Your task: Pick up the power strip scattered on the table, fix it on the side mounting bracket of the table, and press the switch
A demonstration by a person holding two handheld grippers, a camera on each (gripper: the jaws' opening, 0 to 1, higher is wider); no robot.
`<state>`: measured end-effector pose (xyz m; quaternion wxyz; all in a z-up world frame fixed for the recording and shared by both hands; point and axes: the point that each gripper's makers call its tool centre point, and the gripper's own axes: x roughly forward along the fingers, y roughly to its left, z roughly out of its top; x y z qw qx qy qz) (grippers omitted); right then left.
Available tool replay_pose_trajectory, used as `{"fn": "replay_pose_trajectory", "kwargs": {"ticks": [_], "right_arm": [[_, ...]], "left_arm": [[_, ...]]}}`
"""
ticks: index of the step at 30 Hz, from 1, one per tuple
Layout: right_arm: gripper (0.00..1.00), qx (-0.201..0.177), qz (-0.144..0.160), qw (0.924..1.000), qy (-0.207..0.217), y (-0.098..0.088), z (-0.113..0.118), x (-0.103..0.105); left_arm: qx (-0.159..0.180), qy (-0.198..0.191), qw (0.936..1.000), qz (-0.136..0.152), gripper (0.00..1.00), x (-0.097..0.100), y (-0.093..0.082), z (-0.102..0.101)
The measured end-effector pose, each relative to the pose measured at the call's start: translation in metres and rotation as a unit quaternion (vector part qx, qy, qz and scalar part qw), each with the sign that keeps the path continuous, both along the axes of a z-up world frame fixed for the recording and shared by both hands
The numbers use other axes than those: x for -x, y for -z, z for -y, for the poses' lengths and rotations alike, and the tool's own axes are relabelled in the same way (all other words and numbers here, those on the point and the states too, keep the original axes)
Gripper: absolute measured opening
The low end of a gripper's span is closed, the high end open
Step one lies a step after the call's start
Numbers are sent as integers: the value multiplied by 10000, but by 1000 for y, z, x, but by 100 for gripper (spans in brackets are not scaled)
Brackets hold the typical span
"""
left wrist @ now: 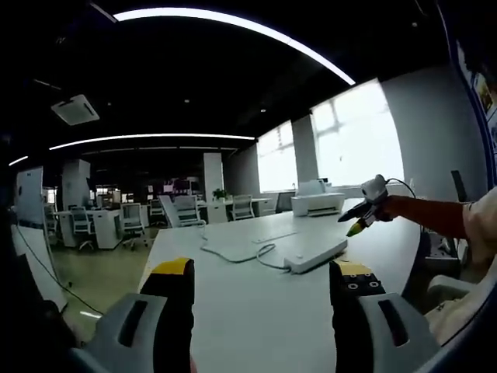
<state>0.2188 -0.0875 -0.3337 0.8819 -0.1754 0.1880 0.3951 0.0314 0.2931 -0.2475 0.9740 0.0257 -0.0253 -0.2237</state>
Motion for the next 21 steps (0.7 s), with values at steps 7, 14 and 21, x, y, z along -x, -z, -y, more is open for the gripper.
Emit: {"fn": "replay_pose_trajectory", "kwargs": {"ticks": [7, 14, 21], "right_arm": [[68, 173, -77, 9998, -88, 3, 0, -5], [68, 248, -177, 9994, -151, 3, 3, -8], [68, 436, -249, 9985, -208, 11, 9, -11]], "left_arm": [[24, 9, 10000, 3, 75, -1, 1, -1], [40, -9, 10000, -9, 75, -2, 2, -4], [6, -26, 10000, 26, 75, -1, -1, -2]]}}
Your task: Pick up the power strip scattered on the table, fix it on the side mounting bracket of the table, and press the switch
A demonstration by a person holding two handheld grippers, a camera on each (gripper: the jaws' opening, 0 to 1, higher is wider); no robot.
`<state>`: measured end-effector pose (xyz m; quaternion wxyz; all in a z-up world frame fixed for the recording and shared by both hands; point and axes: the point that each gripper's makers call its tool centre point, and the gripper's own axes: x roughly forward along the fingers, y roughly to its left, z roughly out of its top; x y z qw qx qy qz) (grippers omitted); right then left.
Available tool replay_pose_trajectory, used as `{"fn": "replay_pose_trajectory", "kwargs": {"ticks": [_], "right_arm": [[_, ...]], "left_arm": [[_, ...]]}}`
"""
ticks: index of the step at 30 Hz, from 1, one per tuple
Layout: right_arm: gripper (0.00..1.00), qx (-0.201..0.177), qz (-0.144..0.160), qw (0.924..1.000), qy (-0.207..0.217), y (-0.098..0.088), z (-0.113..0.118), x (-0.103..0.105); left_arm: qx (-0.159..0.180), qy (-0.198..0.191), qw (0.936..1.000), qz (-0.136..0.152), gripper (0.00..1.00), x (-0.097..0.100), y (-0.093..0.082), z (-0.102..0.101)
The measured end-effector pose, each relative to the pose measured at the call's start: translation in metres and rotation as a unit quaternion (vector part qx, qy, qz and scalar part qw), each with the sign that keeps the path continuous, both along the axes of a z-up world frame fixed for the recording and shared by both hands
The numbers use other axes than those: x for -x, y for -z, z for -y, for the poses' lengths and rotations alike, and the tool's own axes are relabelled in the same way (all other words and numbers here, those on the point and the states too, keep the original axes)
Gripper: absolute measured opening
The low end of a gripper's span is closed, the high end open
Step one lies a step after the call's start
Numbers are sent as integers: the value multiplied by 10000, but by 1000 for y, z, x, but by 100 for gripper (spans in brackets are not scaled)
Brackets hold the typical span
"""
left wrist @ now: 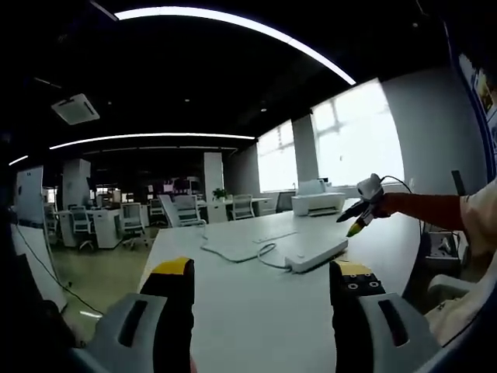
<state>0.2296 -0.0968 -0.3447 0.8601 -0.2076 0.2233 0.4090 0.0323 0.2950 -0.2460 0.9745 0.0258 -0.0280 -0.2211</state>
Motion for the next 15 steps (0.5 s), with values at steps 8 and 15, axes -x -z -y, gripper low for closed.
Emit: {"fn": "replay_pose_trajectory", "kwargs": {"ticks": [8, 15], "right_arm": [[69, 266, -318, 9991, -40, 26, 12, -2], [69, 212, -421, 9986, -232, 24, 6, -4]], "left_arm": [[38, 8, 10000, 24, 75, -1, 2, -3], [99, 11, 9999, 37, 75, -2, 4, -7]]}}
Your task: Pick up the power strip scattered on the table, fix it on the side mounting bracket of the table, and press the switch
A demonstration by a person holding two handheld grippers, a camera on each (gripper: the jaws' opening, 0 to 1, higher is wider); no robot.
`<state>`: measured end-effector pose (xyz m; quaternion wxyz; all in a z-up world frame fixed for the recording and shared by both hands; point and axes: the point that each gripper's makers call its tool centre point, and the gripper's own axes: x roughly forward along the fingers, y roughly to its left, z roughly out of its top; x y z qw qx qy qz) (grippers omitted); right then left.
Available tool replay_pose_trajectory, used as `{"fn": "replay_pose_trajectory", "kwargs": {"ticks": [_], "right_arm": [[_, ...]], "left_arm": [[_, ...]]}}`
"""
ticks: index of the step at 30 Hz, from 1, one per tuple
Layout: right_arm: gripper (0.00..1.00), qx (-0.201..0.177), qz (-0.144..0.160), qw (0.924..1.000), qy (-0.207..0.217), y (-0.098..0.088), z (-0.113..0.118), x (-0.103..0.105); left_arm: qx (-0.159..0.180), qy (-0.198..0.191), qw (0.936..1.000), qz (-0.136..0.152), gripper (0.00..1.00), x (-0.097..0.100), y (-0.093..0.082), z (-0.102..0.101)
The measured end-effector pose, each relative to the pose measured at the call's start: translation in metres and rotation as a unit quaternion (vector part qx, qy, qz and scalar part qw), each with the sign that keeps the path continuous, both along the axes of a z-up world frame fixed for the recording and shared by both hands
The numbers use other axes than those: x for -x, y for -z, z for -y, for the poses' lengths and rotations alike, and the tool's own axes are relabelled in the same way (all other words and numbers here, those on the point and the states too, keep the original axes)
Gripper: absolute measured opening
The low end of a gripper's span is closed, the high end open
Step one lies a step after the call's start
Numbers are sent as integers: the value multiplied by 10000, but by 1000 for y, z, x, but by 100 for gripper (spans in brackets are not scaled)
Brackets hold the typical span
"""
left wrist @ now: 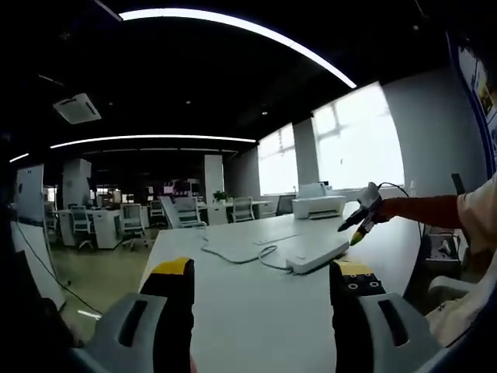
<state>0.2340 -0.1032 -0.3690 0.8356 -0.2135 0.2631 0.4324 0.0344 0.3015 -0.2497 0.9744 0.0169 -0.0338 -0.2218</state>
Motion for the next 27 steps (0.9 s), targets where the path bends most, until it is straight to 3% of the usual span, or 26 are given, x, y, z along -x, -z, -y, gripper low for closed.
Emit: {"fn": "replay_pose_trajectory", "kwargs": {"ticks": [7, 16, 27], "right_arm": [[70, 449, -267, 9980, -369, 10, -1, -1], [69, 594, -235, 9962, -590, 13, -5, -9], [67, 403, -445, 9965, -574, 25, -6, -6]], "left_arm": [[18, 12, 10000, 16, 75, -1, 0, -1], [35, 17, 10000, 3, 75, -1, 1, -4], [47, 6, 10000, 14, 75, -1, 0, -5]]}}
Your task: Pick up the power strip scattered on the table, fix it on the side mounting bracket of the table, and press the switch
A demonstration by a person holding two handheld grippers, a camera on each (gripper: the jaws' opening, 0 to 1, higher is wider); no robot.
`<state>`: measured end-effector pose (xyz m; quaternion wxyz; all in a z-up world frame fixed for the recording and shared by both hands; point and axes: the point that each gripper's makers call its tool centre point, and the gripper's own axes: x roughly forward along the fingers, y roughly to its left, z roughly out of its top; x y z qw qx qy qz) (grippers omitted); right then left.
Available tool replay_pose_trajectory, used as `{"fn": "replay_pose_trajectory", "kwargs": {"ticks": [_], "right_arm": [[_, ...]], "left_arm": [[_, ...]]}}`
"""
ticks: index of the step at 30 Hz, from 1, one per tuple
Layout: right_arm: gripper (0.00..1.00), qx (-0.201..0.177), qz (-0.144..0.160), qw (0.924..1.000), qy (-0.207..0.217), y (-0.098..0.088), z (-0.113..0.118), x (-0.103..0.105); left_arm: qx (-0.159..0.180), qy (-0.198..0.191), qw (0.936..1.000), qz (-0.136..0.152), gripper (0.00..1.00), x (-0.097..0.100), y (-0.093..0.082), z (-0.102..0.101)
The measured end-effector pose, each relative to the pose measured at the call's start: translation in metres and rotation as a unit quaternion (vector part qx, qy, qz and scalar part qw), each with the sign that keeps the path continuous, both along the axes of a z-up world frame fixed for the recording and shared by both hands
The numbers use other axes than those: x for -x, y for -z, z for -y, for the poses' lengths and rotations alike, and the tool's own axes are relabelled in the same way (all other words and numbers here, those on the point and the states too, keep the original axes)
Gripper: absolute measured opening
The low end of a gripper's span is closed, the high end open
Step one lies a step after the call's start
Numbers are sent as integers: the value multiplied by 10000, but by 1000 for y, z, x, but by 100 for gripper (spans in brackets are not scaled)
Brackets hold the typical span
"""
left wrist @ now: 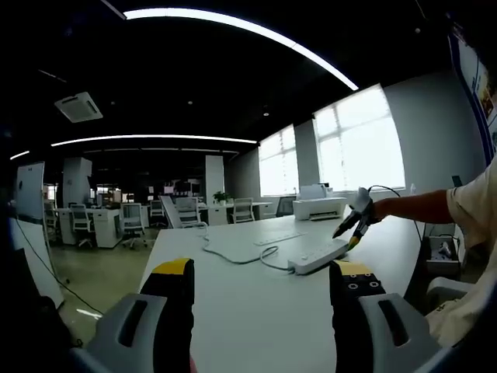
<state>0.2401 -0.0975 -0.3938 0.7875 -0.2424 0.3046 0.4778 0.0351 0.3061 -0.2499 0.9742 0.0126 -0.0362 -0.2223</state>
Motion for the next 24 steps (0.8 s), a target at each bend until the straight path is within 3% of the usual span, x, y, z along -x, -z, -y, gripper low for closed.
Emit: {"fn": "replay_pose_trajectory", "kwargs": {"ticks": [3, 11, 18, 24], "right_arm": [[66, 199, 33, 9998, -70, 7, -2, 0], [64, 146, -34, 9997, -181, 12, -11, 1], [55, 160, -95, 9997, -157, 14, -7, -3], [55, 132, -87, 9998, -140, 15, -7, -3]], "left_arm": [[-10, 20, 10000, 10, 75, 1, -1, 2], [-14, 42, 10000, 6, 75, 1, 0, 4], [-2, 25, 10000, -4, 75, -1, 1, 1], [-12, 68, 10000, -25, 75, -1, 3, 4]]}}
